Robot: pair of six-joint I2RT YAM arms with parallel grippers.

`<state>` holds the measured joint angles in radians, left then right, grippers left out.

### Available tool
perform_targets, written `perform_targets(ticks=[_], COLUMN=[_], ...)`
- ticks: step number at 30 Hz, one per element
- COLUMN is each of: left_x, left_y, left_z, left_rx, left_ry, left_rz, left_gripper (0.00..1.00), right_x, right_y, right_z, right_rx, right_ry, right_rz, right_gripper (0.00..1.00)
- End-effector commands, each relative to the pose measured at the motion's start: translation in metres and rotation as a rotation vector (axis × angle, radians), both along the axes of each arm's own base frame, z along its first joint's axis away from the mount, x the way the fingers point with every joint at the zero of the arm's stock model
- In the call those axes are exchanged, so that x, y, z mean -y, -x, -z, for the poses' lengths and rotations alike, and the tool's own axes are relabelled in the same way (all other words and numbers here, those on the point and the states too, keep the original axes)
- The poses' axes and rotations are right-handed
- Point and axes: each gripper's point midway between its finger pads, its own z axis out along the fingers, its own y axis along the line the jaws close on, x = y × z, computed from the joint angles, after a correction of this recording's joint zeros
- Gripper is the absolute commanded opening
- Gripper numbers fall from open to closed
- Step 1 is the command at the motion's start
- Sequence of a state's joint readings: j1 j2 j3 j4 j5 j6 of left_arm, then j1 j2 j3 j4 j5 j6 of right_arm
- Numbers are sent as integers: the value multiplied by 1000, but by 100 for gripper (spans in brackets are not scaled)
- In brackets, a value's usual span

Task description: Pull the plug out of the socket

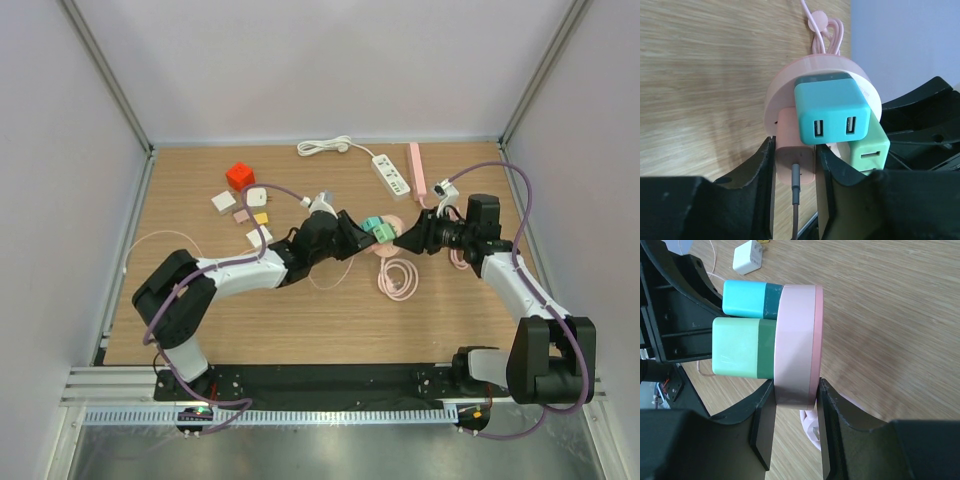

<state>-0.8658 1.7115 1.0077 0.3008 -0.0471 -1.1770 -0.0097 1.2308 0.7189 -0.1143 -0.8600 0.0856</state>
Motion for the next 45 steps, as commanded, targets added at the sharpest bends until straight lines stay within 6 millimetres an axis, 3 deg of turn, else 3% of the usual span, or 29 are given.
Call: perform_targets(ticks=[1, 5, 16, 22, 29, 36, 38, 39, 41, 42, 45], left_x=[8, 9, 2, -11, -27, -27, -23, -22, -16, -21, -35], left_y=[-14, -13, -10, -10, -7, -1, 3, 6, 9, 12, 11], left_z=[-23, -25, -29, -29, -41, -54, -55, -44, -57, -48, -54], left_rx=[76, 94, 99, 74, 51, -41, -88, -131, -149, -151, -109], left_ry=[38, 41, 54, 56, 113, 231, 238, 196, 166, 91, 6], left_rz=[-30, -18, -31, -107, -182, -151, -113, -97, -46, -31, -55], left_gripper=[26, 0, 0, 0, 0, 0, 0, 0, 0, 0, 0], right_x=[-4, -4, -2, 12, 38, 52, 43, 40, 39, 36, 34], right_y=[-11, -12, -14, -26, -42, -48, -47, -46, -45, -45, -45], right_z=[-40, -40, -38, -30, -26, -27, -27, -27, -27, -29, -28], right_rx=[129, 127, 118, 104, 122, 142, 157, 162, 178, 188, 203], right_ry=[-36, -35, -32, 18, 103, 171, 193, 198, 222, 229, 268], right_rz=[-35, -30, -16, 95, 294, 378, 355, 344, 343, 335, 338], right_gripper=[1, 1, 1, 1, 1, 1, 1, 1, 1, 1, 1])
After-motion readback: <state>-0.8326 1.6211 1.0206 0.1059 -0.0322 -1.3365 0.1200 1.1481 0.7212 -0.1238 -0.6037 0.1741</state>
